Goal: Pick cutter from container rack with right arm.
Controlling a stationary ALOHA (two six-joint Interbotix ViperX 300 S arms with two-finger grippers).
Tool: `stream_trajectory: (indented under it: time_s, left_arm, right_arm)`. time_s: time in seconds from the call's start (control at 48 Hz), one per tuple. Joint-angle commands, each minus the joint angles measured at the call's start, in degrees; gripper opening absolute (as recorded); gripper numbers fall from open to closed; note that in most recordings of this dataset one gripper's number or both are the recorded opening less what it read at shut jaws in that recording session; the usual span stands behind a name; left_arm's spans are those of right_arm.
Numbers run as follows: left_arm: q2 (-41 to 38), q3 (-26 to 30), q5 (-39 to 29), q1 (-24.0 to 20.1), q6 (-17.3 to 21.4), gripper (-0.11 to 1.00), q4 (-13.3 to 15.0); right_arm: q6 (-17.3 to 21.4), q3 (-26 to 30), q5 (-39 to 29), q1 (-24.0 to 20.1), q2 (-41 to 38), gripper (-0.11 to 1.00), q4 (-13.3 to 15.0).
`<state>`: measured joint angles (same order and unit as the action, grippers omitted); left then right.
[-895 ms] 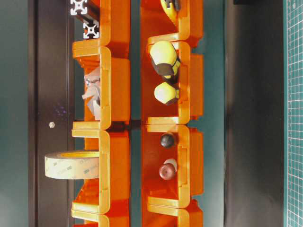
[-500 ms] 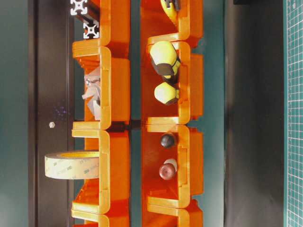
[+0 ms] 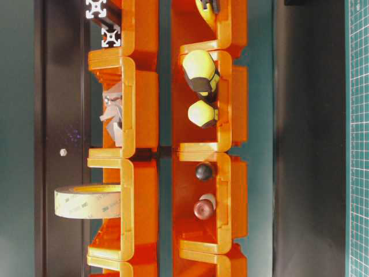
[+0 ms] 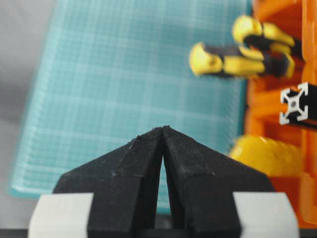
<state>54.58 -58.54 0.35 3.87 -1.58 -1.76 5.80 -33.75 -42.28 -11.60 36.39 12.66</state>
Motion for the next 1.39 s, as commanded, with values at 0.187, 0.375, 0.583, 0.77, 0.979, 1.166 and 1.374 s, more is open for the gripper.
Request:
stream_trajectory:
  time_s: [0.187, 0.375, 0.583, 0.77, 0.979, 1.166, 1.374]
  left_arm:
    - [-0.97, 1.58, 0.62, 0.26, -0.53, 0.0, -0.18]
    - [-0.97, 1.58, 0.62, 0.18, -0.53, 0.0, -0.18]
    - [-1.05, 1.58, 0.62, 0.26, -0.53, 0.0, -0.18]
    - [-2.2, 1.49, 0.7, 0.26, -0.62, 0.0, -0.18]
    - [-2.81, 1.49, 0.97, 0.18, -0.53, 0.0, -0.18]
    - [-2.72, 1.49, 1.23, 0.26, -0.53, 0.0, -0.18]
    - [-2.64, 1.49, 1.76, 0.26, -0.53, 0.0, -0.18]
  right_arm:
    - [13.62, 1.67, -9.93, -8.35, -4.75, 0.0, 22.59]
    - [23.64, -0.35, -17.4, -16.08, -7.12, 0.0, 32.52]
    - [29.27, -4.22, -18.9, -20.39, -8.61, 0.0, 35.42]
    - [30.5, -5.54, -18.63, -20.39, -9.14, 0.05, 36.12]
    - [30.94, -8.35, -16.0, -20.39, -10.72, 0.56, 38.76]
    - [32.78, -8.96, -16.17, -18.98, -13.97, 0.75, 43.68]
    - [34.72, -9.05, -13.89, -14.94, -17.93, 0.73, 46.41]
